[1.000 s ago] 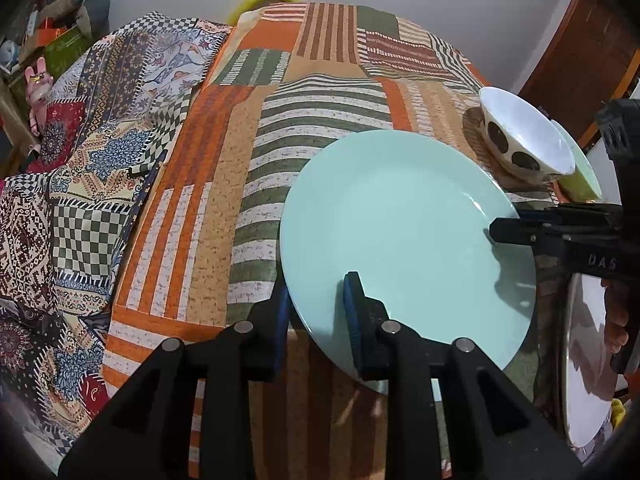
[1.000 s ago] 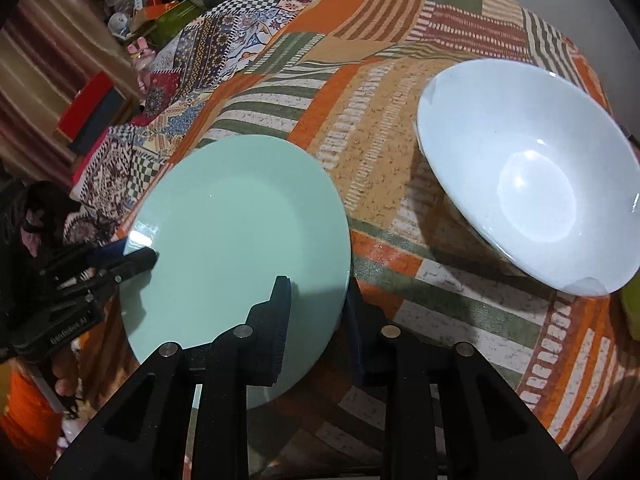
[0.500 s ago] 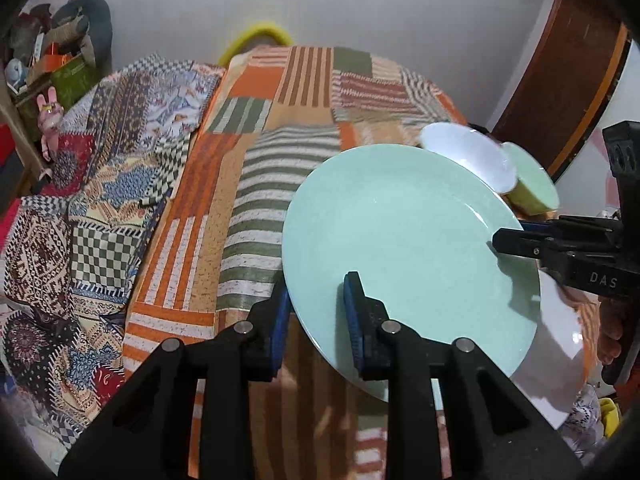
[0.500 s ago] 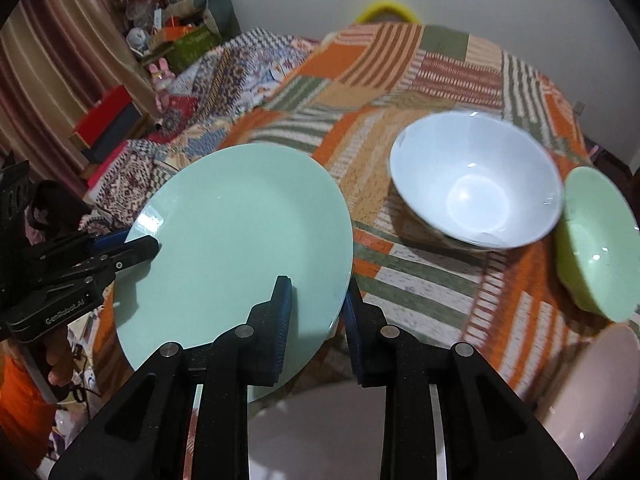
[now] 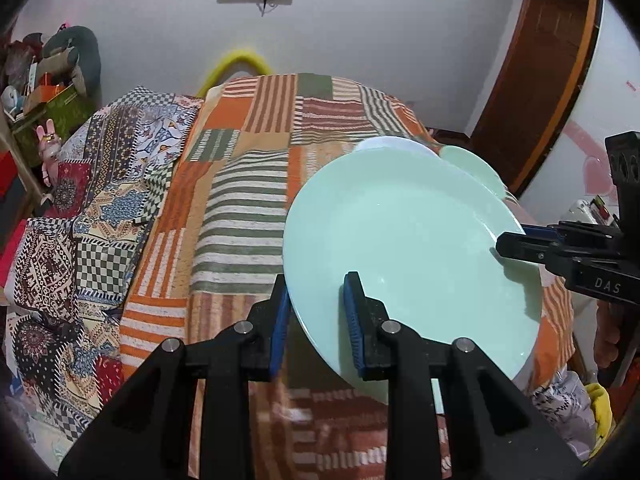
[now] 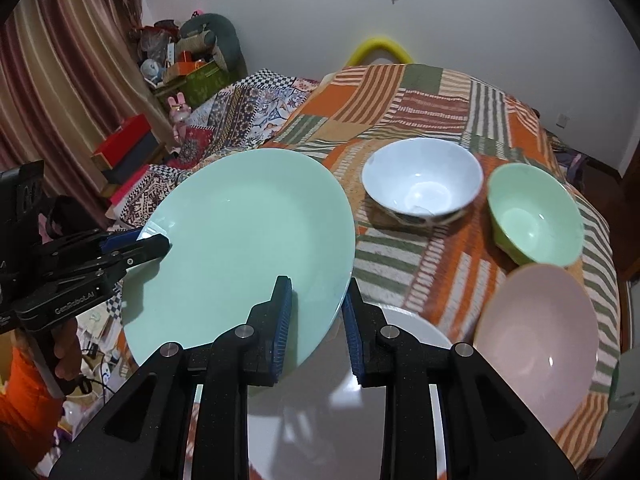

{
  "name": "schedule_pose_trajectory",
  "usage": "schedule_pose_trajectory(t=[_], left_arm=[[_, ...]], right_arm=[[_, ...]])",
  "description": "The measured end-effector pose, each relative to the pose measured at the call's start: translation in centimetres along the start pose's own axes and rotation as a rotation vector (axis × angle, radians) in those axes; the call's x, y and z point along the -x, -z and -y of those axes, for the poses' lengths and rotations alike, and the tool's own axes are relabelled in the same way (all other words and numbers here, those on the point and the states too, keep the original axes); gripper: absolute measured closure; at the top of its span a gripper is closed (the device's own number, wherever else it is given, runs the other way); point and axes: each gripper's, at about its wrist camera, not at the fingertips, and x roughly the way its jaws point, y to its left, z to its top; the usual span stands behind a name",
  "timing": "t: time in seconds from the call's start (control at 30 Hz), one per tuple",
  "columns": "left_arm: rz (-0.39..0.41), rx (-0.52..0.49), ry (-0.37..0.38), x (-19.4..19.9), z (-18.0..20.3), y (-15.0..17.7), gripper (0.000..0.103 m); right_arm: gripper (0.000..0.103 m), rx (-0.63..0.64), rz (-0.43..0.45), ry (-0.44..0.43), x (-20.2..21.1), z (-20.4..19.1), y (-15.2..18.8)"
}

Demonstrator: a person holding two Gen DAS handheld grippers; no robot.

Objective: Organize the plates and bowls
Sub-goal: 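Lift the mint-green plate with both tools and carry it over the white plate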

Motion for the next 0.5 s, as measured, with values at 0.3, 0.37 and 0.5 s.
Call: schedule_pose_trajectory(t=[0.3, 0.37, 0.5], left_arm=[[-0.032, -0.022, 0.021, -0.1, 2.9, 1.7, 0.078], [-0.04, -0.026, 0.023, -0.3, 3.4, 2.0, 0.078], [-0.064, -0.031, 0.033, -0.9, 4.1, 2.6, 0.078]], right_arm=[[0.08, -0.029, 0.002, 0.015, 2.1, 1.3, 3.2], [0.08, -0.04, -0.003, 0.014, 2.3, 1.6, 3.9], [0.08, -0.056, -0.013, 0.017, 2.5, 2.0, 5.0]])
